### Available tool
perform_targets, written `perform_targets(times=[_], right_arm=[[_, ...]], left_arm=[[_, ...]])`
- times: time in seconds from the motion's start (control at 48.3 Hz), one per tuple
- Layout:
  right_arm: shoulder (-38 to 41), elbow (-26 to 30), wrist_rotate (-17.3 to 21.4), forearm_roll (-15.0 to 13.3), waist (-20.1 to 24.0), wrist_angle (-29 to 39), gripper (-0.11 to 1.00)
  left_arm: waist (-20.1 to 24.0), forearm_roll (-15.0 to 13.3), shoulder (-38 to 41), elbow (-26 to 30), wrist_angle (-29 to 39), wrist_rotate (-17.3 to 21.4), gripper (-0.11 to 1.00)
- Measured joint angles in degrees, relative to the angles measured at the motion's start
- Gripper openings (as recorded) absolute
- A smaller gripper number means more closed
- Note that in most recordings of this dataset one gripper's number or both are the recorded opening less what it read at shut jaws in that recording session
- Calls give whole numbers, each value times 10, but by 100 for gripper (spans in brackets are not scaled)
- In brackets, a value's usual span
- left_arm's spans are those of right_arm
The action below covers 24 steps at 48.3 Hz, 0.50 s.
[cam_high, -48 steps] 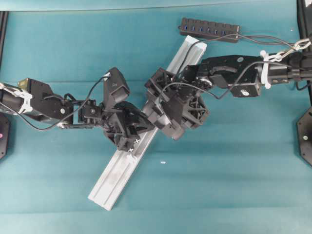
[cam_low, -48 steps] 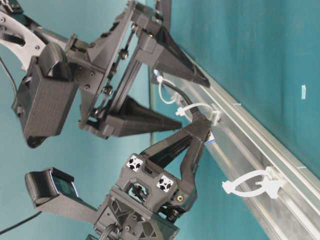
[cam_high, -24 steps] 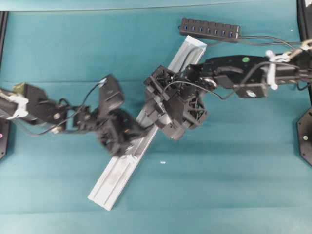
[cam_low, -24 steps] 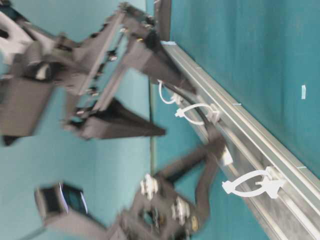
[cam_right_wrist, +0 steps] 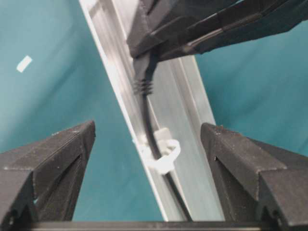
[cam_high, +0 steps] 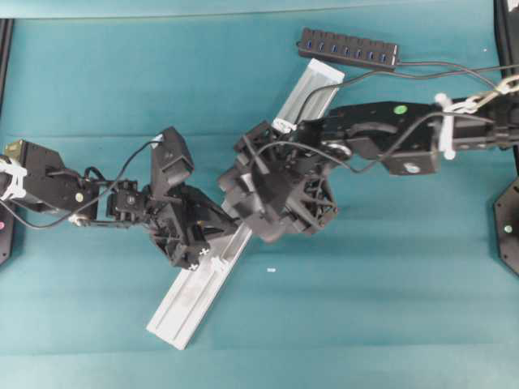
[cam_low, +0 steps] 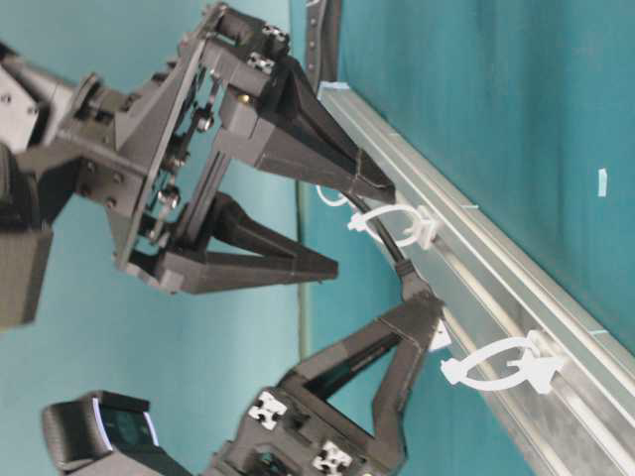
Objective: Pass the USB cable through three rings with both arms.
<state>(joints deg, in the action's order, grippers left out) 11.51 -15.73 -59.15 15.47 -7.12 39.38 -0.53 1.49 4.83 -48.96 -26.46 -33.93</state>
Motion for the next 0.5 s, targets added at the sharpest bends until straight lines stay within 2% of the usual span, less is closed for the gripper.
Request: perform_targets(times=[0.497], right_arm=[[40, 21, 3, -1, 15, -4, 89]], left_arm=[[-7, 0, -1, 7, 12, -11, 11]])
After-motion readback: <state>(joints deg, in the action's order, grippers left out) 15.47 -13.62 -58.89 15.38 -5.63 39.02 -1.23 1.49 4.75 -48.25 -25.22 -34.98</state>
